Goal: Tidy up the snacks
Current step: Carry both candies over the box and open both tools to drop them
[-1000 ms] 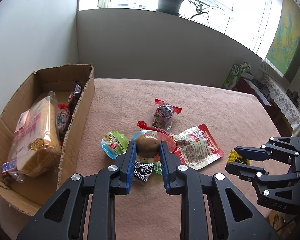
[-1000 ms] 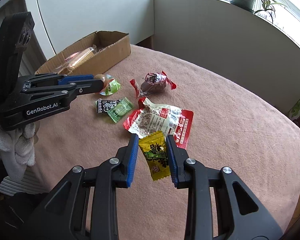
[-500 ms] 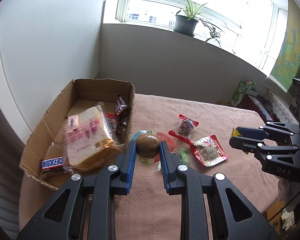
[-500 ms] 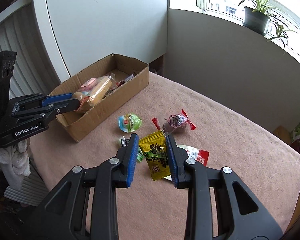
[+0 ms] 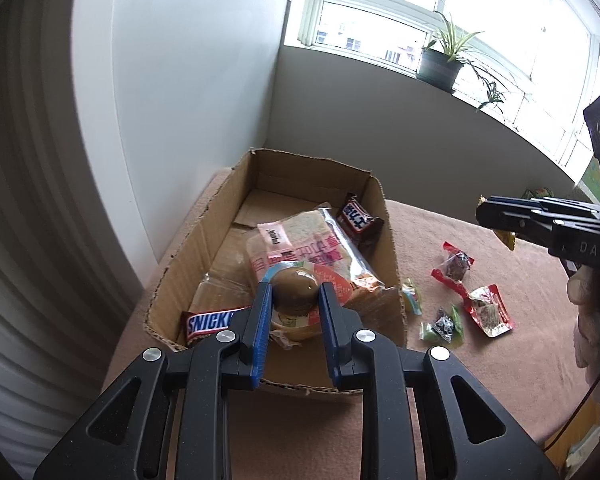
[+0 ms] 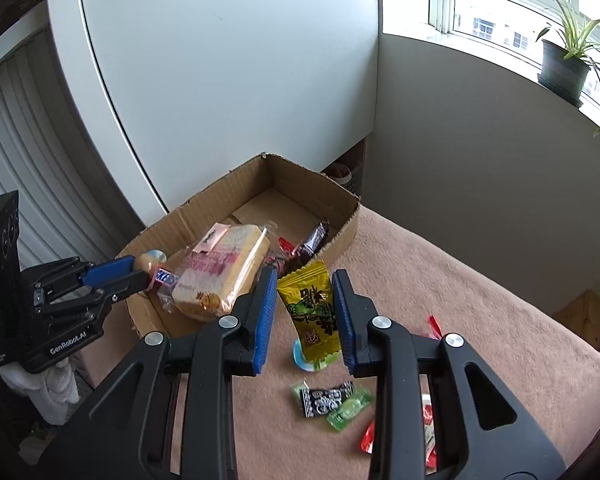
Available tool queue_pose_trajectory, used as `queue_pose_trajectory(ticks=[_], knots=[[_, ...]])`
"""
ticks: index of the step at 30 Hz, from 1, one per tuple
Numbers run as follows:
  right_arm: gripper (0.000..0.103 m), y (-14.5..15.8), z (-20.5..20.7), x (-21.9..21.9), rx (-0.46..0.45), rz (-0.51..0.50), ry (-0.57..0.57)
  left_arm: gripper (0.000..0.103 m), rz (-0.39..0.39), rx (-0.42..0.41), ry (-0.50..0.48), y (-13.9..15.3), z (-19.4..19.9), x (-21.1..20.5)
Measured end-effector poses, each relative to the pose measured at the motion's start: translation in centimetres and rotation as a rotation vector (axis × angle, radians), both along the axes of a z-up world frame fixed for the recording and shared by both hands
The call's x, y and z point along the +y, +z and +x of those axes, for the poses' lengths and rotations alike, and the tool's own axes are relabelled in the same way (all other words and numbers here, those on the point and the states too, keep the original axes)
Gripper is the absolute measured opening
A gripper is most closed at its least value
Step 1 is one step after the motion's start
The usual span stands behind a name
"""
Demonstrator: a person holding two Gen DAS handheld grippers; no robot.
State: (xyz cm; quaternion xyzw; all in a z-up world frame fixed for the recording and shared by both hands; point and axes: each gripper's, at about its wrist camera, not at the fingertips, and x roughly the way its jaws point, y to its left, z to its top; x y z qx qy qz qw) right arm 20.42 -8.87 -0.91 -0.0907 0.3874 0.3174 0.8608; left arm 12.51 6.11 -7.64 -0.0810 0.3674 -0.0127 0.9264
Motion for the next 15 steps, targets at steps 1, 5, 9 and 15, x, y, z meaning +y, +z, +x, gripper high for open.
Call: queue_pose_trajectory(ticks=[1, 5, 9, 15], knots=[[0.029, 0.0, 0.5, 0.6, 0.005, 0.003, 0.004, 0.022, -0.002, 0.001, 0.007, -0.1, 0.0, 0.4], [0.029, 0.0, 2.1, 3.0, 0.024, 0.016, 0.015, 0.022, -0.008, 0.004, 0.028, -0.3, 0.3, 1.5], [0.029, -0.4, 3.5, 5.0, 0.052, 0.027, 0.023, 0.022, -0.012, 0.008, 0.033, -0.6, 0.5, 2.0], [0.029, -1.0, 4.5, 6.8, 0.087, 0.043, 0.024, 0.022, -0.015, 0.004, 0.035, -0.5, 0.7, 2.2]])
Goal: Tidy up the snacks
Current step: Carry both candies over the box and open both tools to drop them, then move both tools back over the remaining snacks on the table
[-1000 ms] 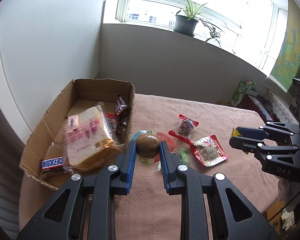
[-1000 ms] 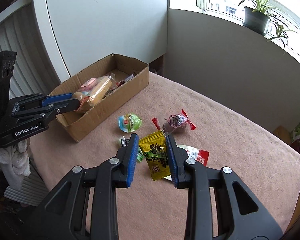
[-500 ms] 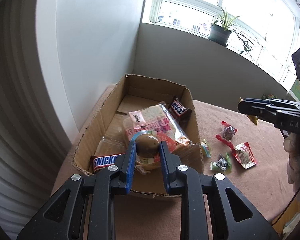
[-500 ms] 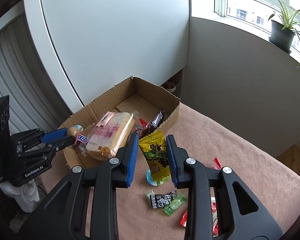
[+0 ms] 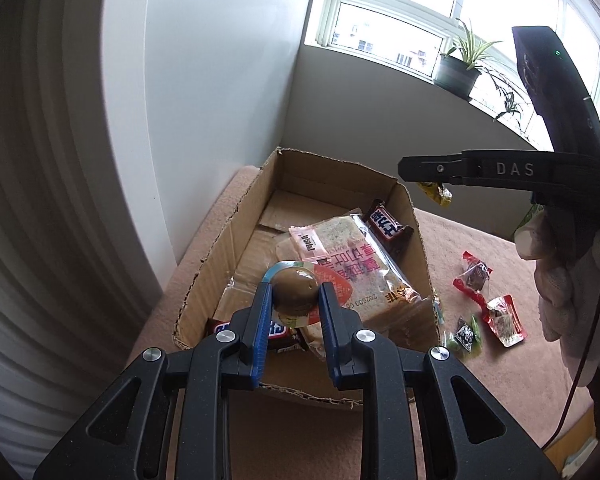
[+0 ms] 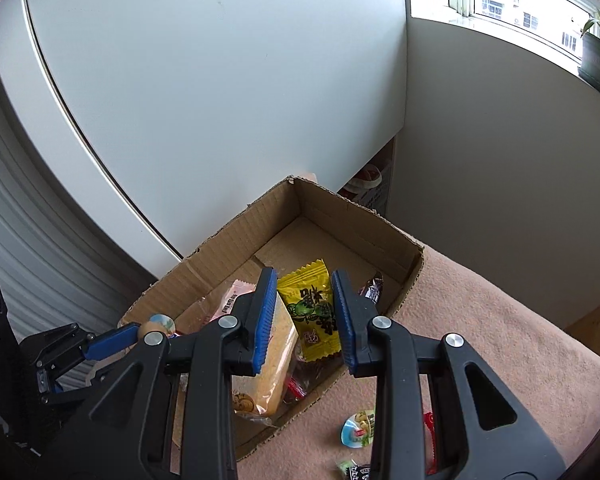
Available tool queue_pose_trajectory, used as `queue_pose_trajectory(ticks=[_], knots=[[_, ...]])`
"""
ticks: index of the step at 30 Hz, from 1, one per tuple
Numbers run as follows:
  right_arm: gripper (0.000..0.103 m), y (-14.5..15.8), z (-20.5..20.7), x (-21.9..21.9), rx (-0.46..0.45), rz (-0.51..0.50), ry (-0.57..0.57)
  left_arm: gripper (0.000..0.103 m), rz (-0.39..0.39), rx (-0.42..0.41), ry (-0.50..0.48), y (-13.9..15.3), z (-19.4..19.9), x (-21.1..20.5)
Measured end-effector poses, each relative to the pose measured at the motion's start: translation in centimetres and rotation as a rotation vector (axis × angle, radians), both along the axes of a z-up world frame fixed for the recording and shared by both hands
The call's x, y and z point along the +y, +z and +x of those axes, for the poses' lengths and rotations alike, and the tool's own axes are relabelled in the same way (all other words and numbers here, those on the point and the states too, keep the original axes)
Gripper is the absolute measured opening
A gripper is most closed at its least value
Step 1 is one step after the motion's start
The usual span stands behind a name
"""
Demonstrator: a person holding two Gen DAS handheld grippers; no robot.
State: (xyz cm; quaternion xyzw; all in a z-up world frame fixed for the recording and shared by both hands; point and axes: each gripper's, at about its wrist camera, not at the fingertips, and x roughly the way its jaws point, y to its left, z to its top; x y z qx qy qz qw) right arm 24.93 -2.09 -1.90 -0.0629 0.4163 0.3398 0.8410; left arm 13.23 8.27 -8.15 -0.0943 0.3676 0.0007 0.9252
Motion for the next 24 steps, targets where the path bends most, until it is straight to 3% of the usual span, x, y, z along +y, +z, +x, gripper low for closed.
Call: queue_pose_trajectory(ticks=[1, 3, 4, 5, 6, 7, 9, 24], knots=[[0.030, 0.0, 0.2, 0.1, 0.001, 0.008, -0.004, 0.022, 0.001, 0.000, 0.000, 0.0, 0.0, 0.0], [0.048, 0.1, 0.4, 0.1, 0.006, 0.018, -0.021, 0.022, 0.000, 0.000, 0.000, 0.0, 0.1, 0.0], [0.070, 0.2, 0.4, -0.1, 0.007, 0.029, -0.030, 0.023, 0.000, 0.002, 0.000, 0.0, 0.1, 0.0], [0.084, 0.4, 0.3, -0.4, 0.000, 0.044, -0.042, 0.024, -0.002, 0.006, -0.001, 0.0, 0.1, 0.0], [0.086, 0.6, 0.1, -0.7, -0.011, 0.058, -0.051, 0.032, -0.006, 0.015, -0.003, -0.1, 0.2, 0.0], [0.087, 0.8, -0.1, -1.0, -0.017, 0.064, -0.054, 0.047, -0.008, 0.015, 0.001, -0.1, 0.1, 0.0], [0.087, 1.1, -0.3, -1.6, -0.019, 0.061, -0.064, 0.063, -0.007, -0.005, 0.016, 0.2, -0.2, 0.1], [0.087, 3.2, -4.7, -11.0, -0.031, 0.126, -0.177, 0.063, -0.017, -0.045, -0.009, 1.7, -3.6, -1.2]])
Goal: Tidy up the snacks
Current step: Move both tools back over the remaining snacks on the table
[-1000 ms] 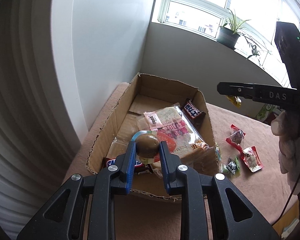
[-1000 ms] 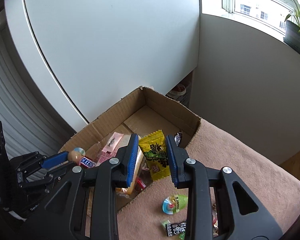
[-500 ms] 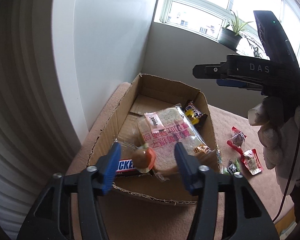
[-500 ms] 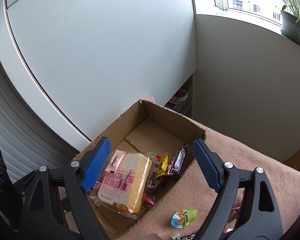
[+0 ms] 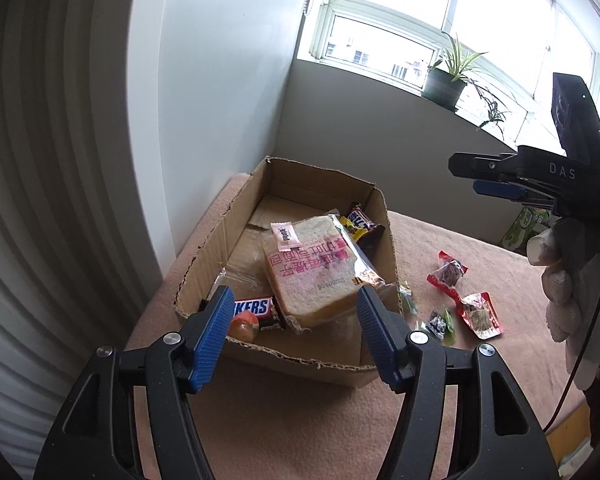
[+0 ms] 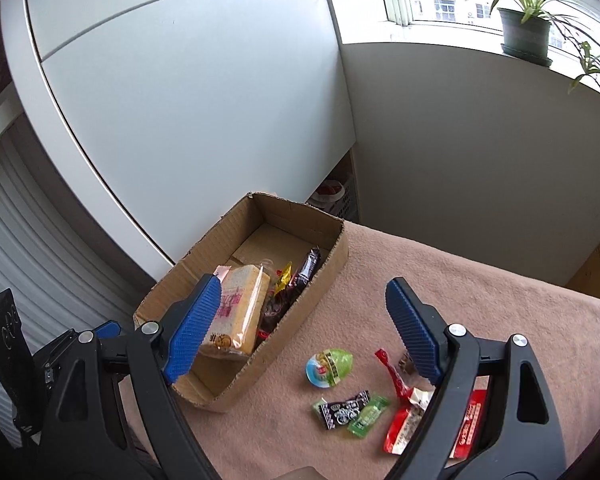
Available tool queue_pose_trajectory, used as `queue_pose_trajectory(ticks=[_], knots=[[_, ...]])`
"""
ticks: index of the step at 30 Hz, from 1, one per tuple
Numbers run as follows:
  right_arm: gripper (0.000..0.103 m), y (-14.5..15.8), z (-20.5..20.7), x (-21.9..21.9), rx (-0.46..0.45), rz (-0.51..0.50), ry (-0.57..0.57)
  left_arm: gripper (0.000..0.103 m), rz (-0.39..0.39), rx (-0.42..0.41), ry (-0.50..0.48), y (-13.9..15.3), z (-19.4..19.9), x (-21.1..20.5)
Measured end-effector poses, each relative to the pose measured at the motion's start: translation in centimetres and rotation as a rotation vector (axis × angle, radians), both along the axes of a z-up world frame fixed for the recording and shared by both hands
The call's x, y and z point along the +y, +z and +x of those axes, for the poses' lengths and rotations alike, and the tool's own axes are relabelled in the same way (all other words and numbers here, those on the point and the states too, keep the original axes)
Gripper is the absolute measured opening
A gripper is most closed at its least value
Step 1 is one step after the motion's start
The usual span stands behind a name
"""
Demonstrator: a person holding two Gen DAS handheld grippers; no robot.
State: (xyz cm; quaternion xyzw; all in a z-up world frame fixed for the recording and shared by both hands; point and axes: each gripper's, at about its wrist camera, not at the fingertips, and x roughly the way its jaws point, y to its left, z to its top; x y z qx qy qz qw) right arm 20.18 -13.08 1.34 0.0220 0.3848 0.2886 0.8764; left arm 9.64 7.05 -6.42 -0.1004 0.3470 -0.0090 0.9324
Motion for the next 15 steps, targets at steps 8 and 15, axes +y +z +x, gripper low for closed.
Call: queue_pose_trajectory(ticks=[8, 15], knots=[[0.087, 2.1, -5.9, -5.2, -0.038, 0.054, -0.049, 0.063, 0.013, -0.040, -0.007, 1.7, -4.8, -1.2], [0.087, 4.8, -13.3, -6.7, -0.095, 0.087, -0.021, 0.063, 0.016, -0.105, 0.016, 4.4, -10.4, -1.9]])
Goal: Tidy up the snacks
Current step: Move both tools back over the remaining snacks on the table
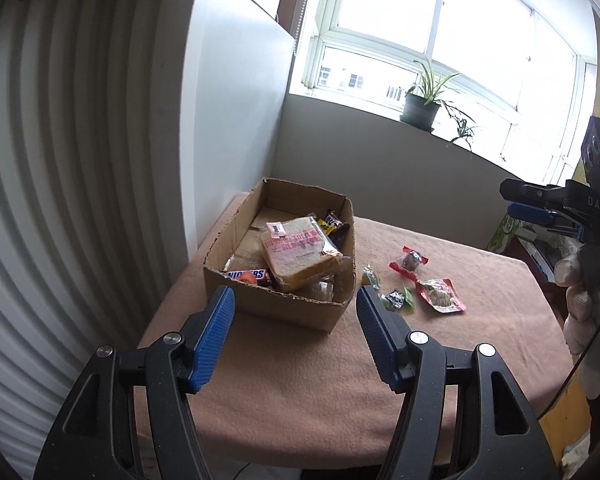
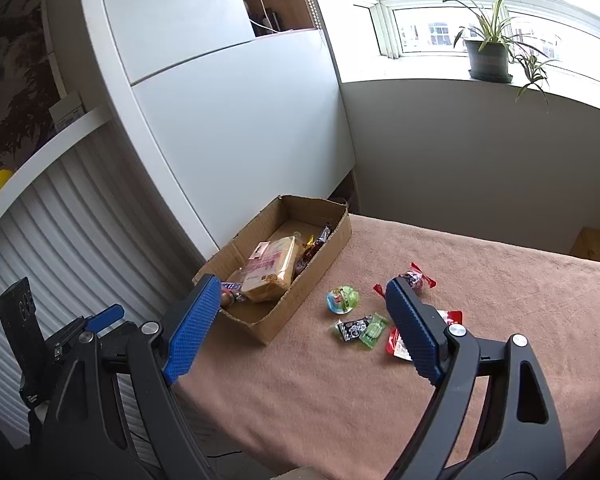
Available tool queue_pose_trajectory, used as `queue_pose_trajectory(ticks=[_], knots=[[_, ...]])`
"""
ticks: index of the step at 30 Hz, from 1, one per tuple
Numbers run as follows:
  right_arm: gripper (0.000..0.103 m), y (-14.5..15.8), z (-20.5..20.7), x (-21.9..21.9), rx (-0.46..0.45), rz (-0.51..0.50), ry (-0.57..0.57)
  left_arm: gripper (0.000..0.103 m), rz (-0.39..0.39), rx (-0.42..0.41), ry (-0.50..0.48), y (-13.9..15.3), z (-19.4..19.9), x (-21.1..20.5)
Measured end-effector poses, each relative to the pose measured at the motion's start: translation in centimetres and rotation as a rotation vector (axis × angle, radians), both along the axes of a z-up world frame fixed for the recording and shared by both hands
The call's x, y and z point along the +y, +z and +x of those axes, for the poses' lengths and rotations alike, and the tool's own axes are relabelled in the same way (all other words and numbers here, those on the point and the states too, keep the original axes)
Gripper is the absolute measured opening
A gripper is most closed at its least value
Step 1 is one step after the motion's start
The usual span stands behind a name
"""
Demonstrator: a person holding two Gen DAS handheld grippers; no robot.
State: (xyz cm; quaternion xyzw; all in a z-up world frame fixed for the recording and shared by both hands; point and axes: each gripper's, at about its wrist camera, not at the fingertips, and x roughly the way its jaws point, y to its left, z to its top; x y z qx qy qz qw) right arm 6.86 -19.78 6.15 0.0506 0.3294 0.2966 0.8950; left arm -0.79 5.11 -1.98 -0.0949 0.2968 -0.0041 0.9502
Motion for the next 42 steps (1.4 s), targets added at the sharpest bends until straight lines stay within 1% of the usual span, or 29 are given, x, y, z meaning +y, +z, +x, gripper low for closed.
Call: queue_pose_trajectory(ticks=[4, 9, 14, 18, 23, 27, 31, 35, 39, 42], knots=[[0.087, 0.9, -3.3, -1.1, -0.036, 0.005, 0.004, 0.063, 0.020, -0.024, 0.005, 0.8, -2.5, -0.8], [0.087, 1.4, -6.2, -2.7, -0.043, 0.045, 0.006, 0.063, 0.037, -0.030, -0.006, 0.9, -4.5, -2.3], [0.087, 1.5, -7.7, -3.7, -0.051, 0.049, 0.006, 0.063, 0.046, -0.034, -0.030, 1.0, -5.5, -3.6], [0.087, 1.2, -7.6, -4.2, -0.049, 0.041, 0.001, 0.063, 0.053, -0.039, -0.056, 1.3, -5.6, -4.5], [0.087, -0.3, -5.8, -4.9, -0.007, 0.022, -0.018, 0.063, 0.042, -0.023, -0.106, 0.6, -3.9, -5.7], [0.087, -2.2, -2.8, -5.7, 0.055, 0.024, -0.040, 0.063, 0.020, 0.011, -0.147, -0.9, -2.0, -6.8], [0.087, -4.4, 0.8, -6.3, 0.124, 0.034, -0.058, 0.063, 0.005, 0.059, -0.186, -2.5, 0.3, -7.9], [0.087, -6.8, 3.8, -6.9, 0.162, 0.007, -0.069, 0.063, 0.010, 0.103, -0.213, -3.7, 3.2, -8.9], [0.087, -9.5, 6.9, -7.7, 0.233, 0.012, -0.063, 0.063, 0.009, 0.127, -0.236, -4.5, 6.1, -9.9], [0.087, -11.1, 9.0, -8.0, 0.264, 0.002, -0.048, 0.063, 0.018, 0.147, -0.262, -5.3, 8.1, -11.1]])
